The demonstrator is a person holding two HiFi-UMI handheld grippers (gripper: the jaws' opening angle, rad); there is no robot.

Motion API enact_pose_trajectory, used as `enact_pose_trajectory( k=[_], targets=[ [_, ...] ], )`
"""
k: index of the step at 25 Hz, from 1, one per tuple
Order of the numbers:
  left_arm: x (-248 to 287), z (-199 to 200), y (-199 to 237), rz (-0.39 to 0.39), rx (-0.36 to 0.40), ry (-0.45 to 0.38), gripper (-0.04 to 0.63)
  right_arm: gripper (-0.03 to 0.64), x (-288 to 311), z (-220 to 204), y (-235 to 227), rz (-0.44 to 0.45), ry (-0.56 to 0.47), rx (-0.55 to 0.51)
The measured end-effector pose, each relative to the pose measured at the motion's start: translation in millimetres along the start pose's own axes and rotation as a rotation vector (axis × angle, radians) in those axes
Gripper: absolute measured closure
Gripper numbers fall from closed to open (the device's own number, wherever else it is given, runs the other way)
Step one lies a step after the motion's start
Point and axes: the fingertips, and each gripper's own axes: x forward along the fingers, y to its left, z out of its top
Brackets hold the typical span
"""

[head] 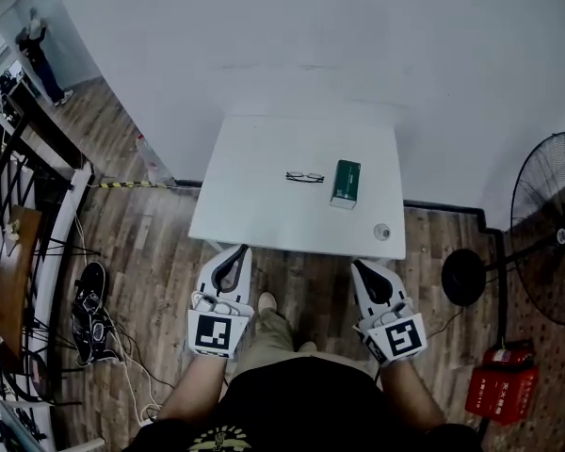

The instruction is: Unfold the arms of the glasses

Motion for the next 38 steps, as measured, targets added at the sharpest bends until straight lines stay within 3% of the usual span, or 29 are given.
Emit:
enact_pose_trajectory(
  k=[17,28,33,36,38],
  targets=[
    [74,-4,44,-0.091,0.049,0.005,0.589,0.617,78,5,-32,-0.041,0.01,0.019],
    [140,-16,72,-0.205,-0.086,0.002,0.589,0.617,135,-1,-61,-0.102,0.034,0.037],
    [161,-26,93,-0.249,-0.009,0.034,0.589,0.617,166,2,-72,-0.14,0.036,0.035],
    [174,-32,107,-0.287,-0.05,0.049,0.589,0.617,184,3,-73,-0.159,0.036,0.032],
    [183,-33,114,-0.326,-0.039,0.024,0.589,0.617,198,2,-73,-0.172,0.039,0.028]
  ],
)
